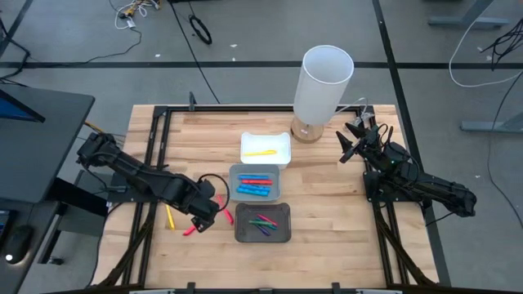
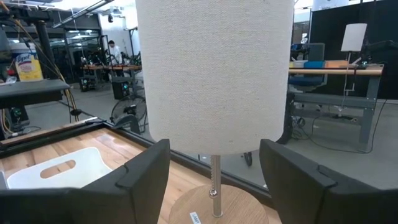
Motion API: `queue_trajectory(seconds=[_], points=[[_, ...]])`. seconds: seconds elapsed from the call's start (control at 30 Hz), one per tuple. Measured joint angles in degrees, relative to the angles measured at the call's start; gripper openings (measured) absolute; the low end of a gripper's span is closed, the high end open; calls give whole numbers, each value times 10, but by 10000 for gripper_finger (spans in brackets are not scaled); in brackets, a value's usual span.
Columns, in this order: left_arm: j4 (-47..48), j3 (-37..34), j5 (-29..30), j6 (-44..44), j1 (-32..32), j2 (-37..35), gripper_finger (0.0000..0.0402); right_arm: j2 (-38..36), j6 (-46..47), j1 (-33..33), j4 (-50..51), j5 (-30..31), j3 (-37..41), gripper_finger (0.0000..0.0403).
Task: Pick & Place Markers
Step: Put the left pink marker pen into the white bin
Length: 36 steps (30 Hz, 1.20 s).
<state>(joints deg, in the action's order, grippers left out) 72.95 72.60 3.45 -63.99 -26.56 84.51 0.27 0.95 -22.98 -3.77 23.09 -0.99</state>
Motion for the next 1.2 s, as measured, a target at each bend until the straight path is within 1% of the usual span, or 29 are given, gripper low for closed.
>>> queue_trajectory(seconds=[0.4,0.57,0.83,1.0,1.2], points=[[-20,-2,-1,0,0,5,275,0,0,0,0,0,0,251],[-59,-37,-9,-2,4,6,275,0,0,0,0,0,0,251],[-85,-75,-5,-14,3,6,275,0,0,0,0,0,0,251],[-115,-98,-7,-14,3,24,275,0,0,0,0,0,0,251],[-176,-134,-33,-14,2,36,275,0,0,0,0,0,0,251]])
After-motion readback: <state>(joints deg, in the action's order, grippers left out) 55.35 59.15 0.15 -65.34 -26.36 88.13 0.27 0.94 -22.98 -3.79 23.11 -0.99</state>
